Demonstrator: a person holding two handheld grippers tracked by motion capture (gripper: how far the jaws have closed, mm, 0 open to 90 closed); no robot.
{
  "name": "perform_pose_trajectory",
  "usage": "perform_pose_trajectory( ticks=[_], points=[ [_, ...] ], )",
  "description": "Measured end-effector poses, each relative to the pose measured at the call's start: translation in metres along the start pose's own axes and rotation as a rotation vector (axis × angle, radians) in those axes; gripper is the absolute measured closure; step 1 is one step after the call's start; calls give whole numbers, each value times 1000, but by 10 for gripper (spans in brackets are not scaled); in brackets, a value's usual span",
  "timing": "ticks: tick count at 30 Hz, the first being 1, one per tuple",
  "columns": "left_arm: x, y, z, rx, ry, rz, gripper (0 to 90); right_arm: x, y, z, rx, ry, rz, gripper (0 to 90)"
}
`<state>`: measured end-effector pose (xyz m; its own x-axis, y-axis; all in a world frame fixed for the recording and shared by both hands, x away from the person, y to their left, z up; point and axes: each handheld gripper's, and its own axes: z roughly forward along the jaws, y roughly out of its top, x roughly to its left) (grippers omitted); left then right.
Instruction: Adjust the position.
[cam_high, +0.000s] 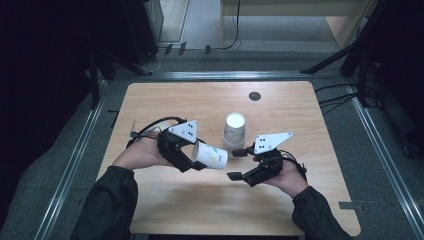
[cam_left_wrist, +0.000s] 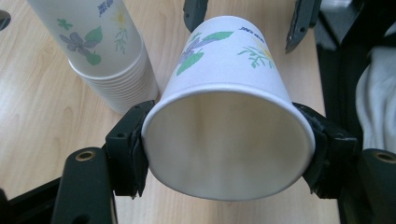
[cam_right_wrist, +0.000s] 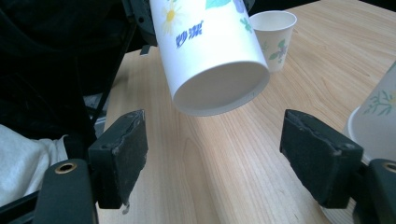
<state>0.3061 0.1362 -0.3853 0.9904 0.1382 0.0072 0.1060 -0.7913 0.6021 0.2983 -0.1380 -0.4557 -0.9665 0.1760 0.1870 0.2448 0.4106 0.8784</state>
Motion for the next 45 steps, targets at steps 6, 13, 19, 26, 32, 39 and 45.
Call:
perform_pose_trajectory(
  ticks=[6, 13, 19, 26, 32, 39, 45],
  points=[
    [-1, 10, 3, 95, 21, 41, 290, 0, -2, 4, 14, -7, -11, 236],
    [-6, 16, 15, 204, 27, 79, 290, 0, -2, 15, 48, 4, -9, 236],
    [-9, 16, 30, 297, 37, 103, 290, 1, -3, 27, 68, 2, -15, 236],
    [-11, 17, 39, 344, 18, 108, 291, 2, -5, 38, 91, 9, -27, 236],
    [-11, 19, 42, 361, 4, 97, 293, 4, -7, 51, 125, 15, -29, 243],
    [-14, 21, 44, 362, -3, 106, 291, 4, -9, 59, 144, 16, -26, 261],
    [-15, 23, 47, 361, -18, 113, 291, 5, -9, 60, 144, 19, -32, 278]
  ],
)
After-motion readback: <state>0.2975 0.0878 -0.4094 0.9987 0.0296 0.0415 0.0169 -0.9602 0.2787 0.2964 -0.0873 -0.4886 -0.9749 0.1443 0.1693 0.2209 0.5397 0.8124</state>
